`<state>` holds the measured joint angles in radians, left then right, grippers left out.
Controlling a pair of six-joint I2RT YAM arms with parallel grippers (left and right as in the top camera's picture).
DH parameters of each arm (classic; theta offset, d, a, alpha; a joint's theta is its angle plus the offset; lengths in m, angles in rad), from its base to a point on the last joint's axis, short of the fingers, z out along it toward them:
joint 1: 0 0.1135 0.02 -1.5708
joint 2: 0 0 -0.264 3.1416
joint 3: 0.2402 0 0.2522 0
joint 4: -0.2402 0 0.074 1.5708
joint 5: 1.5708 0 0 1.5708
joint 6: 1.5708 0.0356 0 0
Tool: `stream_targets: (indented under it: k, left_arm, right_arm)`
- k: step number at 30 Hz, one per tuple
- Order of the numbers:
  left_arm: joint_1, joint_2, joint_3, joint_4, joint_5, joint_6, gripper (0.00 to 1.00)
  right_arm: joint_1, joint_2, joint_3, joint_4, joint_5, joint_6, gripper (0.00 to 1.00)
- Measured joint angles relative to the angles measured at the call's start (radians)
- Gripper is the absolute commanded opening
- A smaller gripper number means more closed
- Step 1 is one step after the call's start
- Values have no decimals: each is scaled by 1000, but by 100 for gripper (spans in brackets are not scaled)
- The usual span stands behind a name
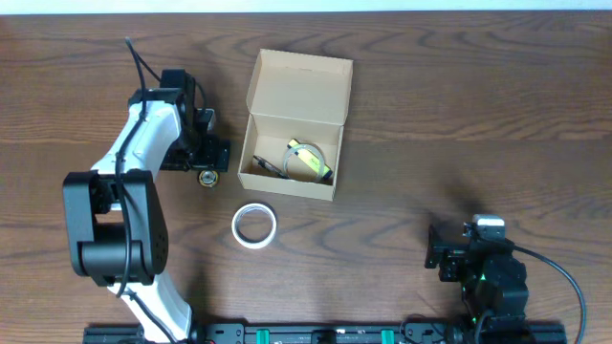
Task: Pack container
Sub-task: 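Move the left gripper toward the tape-correction roller and grasp it, then lift the correction roller with the left gripper and lower it into the box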
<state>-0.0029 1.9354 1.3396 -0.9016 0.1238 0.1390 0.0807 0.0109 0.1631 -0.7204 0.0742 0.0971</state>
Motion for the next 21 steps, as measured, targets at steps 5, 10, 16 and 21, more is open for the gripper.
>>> stream_targets:
  k: [5, 10, 16, 21]
  left_arm:
    - [0, 29, 0, 5, -1, 0, 95]
    - [0, 44, 0, 16, -10, 0, 96]
    - [0, 60, 0, 16, -19, 0, 98]
    - [0, 72, 0, 16, -19, 0, 100]
  right_arm:
    - [0, 0, 0, 0, 0, 0, 99]
    - [0, 0, 0, 0, 0, 0, 99]
    - [0, 0, 0, 0, 0, 0, 99]
    - [0, 0, 0, 0, 0, 0, 99]
